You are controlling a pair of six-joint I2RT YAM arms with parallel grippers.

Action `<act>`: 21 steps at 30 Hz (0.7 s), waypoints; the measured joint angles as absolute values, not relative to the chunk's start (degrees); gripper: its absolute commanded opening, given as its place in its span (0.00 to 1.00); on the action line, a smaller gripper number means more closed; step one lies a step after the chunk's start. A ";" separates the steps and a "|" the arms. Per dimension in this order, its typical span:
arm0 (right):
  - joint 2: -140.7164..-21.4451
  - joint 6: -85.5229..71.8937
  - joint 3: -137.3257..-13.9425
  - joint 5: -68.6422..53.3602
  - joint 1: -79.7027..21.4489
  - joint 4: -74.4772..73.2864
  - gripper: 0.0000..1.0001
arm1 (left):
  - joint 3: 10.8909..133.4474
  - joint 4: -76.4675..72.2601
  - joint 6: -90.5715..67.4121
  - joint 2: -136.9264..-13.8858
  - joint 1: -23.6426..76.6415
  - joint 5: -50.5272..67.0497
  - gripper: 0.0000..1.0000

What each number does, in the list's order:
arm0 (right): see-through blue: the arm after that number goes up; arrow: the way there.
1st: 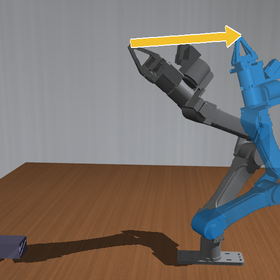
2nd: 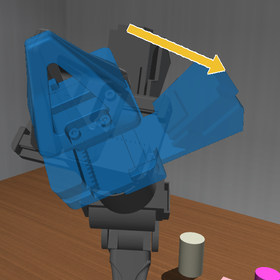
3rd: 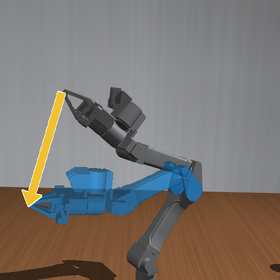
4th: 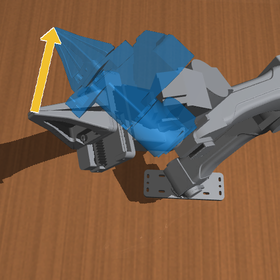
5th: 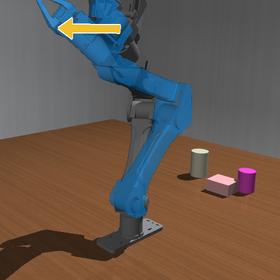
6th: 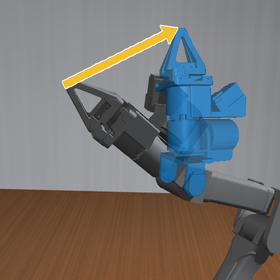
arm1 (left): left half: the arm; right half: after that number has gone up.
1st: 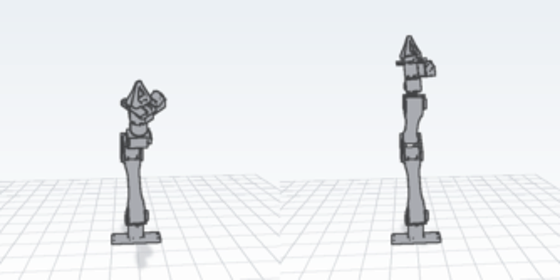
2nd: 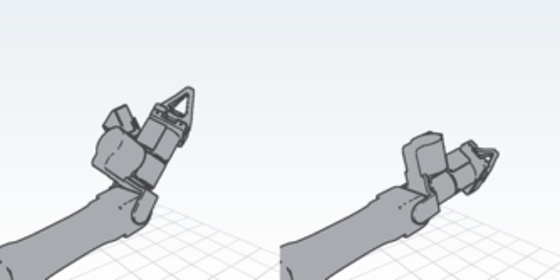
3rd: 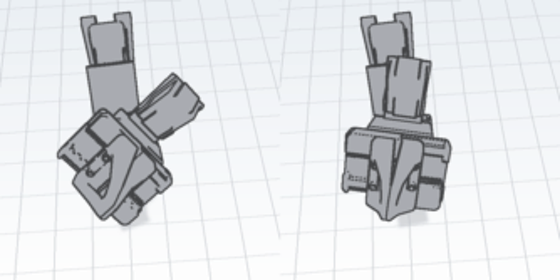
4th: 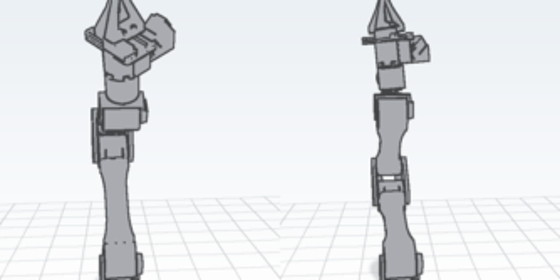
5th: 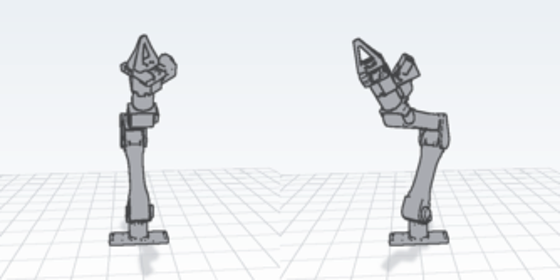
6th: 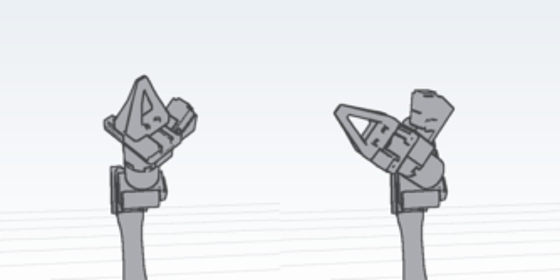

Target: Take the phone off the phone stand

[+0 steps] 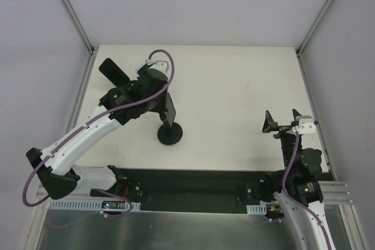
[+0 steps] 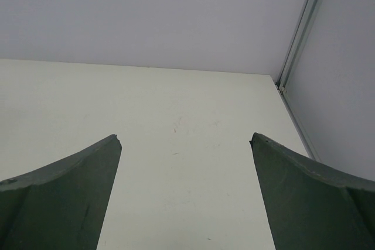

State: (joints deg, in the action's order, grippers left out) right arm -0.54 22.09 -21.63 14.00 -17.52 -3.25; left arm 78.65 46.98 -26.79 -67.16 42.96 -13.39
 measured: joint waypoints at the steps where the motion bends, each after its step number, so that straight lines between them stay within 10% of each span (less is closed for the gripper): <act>1: -0.54 22.09 -21.63 13.82 -17.52 -3.22 0.96 | 80.38 46.96 -27.70 -69.71 45.41 -16.27 0.00; 11: -0.73 21.04 -22.00 9.19 -17.52 -4.01 0.96 | 90.65 43.99 -34.04 -86.04 54.65 -33.85 0.04; 21: -21.26 16.62 -37.63 -4.51 -17.63 -12.75 0.96 | 93.30 41.65 -34.76 -87.50 54.76 -35.81 0.65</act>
State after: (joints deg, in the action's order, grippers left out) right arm -21.26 16.62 -37.63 -4.51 -17.63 -12.75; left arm 93.30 41.65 -34.76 -87.50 54.76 -35.81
